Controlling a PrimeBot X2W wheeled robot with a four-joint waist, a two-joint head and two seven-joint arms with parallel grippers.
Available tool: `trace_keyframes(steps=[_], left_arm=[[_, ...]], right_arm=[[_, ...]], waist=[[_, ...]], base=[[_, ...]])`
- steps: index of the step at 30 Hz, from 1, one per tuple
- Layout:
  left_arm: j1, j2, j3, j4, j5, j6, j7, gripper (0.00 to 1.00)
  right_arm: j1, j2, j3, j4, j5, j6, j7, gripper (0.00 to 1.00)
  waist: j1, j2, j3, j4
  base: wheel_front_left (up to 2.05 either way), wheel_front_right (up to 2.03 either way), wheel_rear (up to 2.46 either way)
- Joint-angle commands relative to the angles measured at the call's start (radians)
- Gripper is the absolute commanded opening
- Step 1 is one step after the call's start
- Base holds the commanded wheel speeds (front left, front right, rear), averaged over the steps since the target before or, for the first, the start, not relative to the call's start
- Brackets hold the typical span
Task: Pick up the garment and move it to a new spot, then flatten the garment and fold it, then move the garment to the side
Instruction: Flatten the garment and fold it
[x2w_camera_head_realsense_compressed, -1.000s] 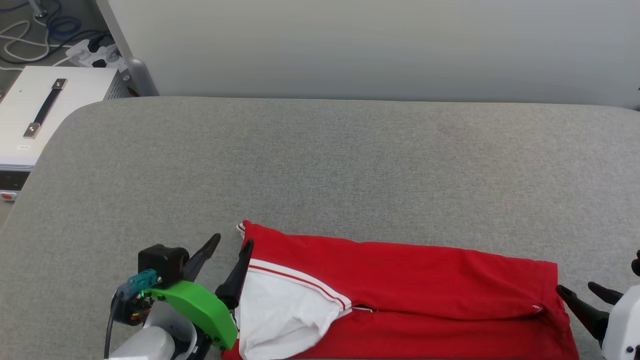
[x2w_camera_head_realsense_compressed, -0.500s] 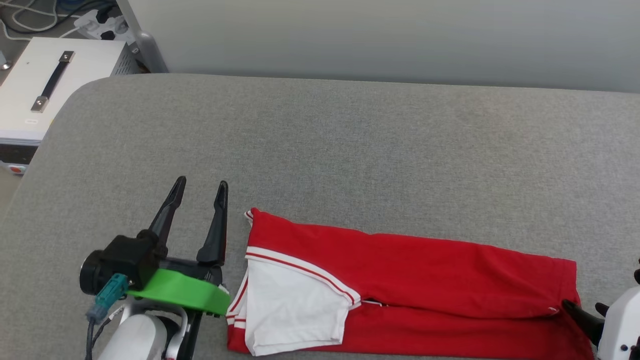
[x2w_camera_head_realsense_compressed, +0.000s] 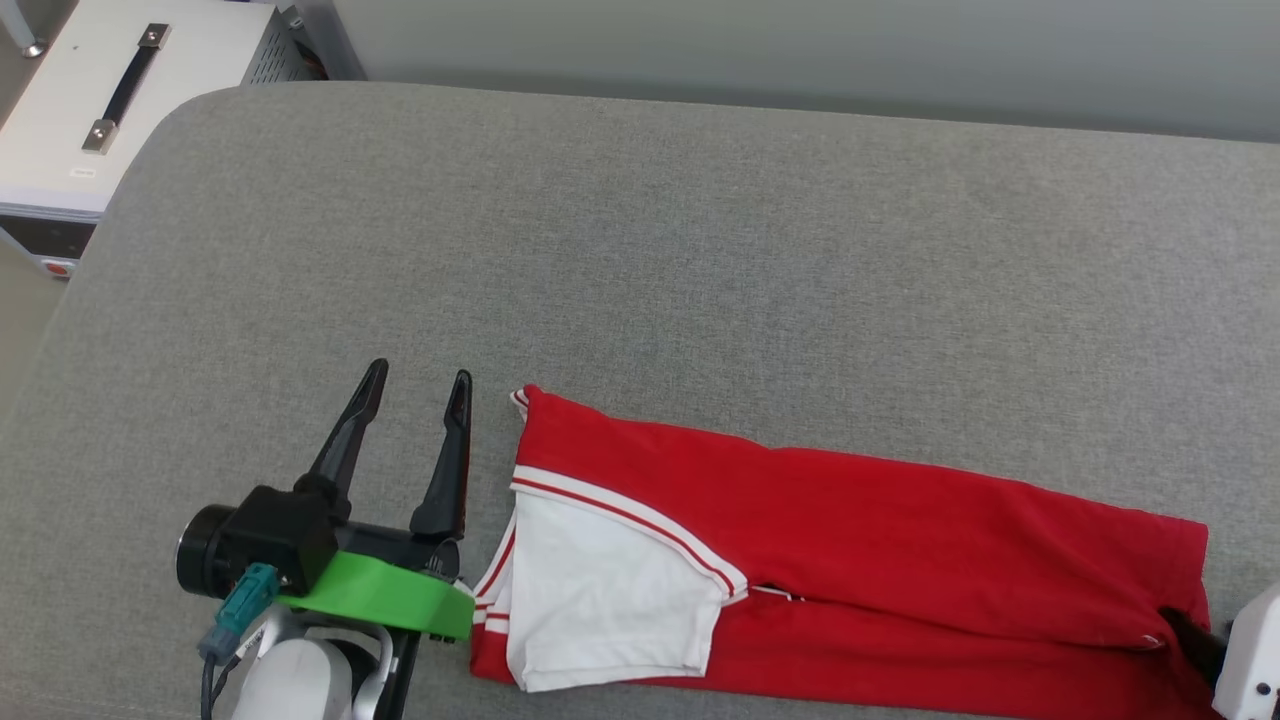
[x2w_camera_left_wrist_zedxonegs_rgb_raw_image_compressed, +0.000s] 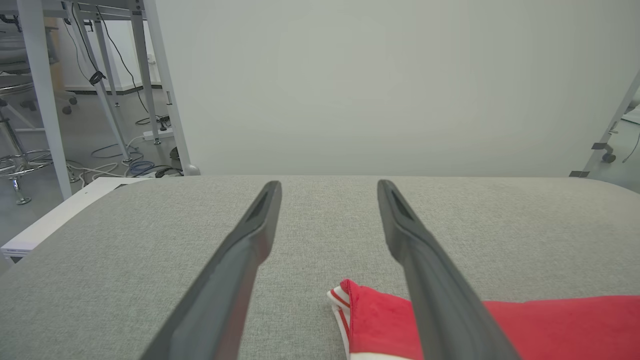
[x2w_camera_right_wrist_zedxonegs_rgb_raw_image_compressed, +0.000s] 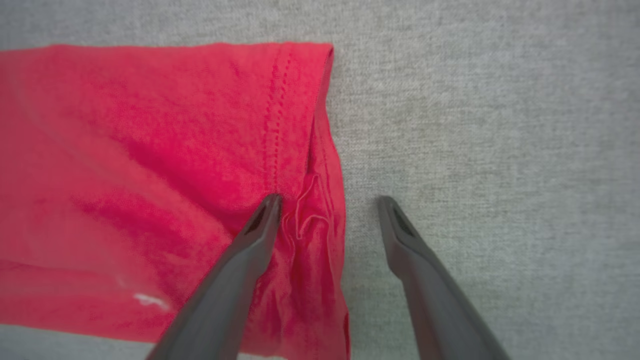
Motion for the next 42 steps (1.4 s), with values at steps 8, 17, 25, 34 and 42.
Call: trace_keyframes(steps=[8,17,25,34,42], left_arm=[[-0.005,-0.018,0.012,0.013,0.019,-0.011,-0.006,1.00],[-0.009,-0.004,-0.005,0.022,0.005,-0.012,-0.006,1.00],[-0.003,0.003,-0.009,0.029,-0.002,-0.012,-0.006,1.00],[0.004,0.010,-0.012,0.034,-0.008,-0.012,-0.006,1.00],[0.008,0.012,-0.016,0.036,-0.012,-0.012,-0.006,1.00]], right_arm=[[-0.005,0.055,0.064,0.052,0.079,-0.001,0.020,1.00],[-0.019,0.070,0.131,0.084,0.129,-0.001,-0.012,1.00],[-0.030,0.041,0.156,0.123,0.146,-0.001,-0.088,0.00],[-0.034,-0.058,0.142,0.159,0.124,-0.001,-0.199,0.00],[-0.048,-0.151,0.061,0.225,0.076,-0.001,-0.259,0.00]], waist=[[0.0000,0.0000,0.018,0.010],[0.0000,0.0000,0.006,-0.003],[0.0000,0.0000,-0.014,-0.014],[0.0000,0.0000,-0.040,-0.027],[0.0000,0.0000,-0.052,-0.034]], base=[[0.00,0.00,0.00],[0.00,0.00,0.00],[0.00,0.00,0.00],[0.00,0.00,0.00],[0.00,0.00,0.00]])
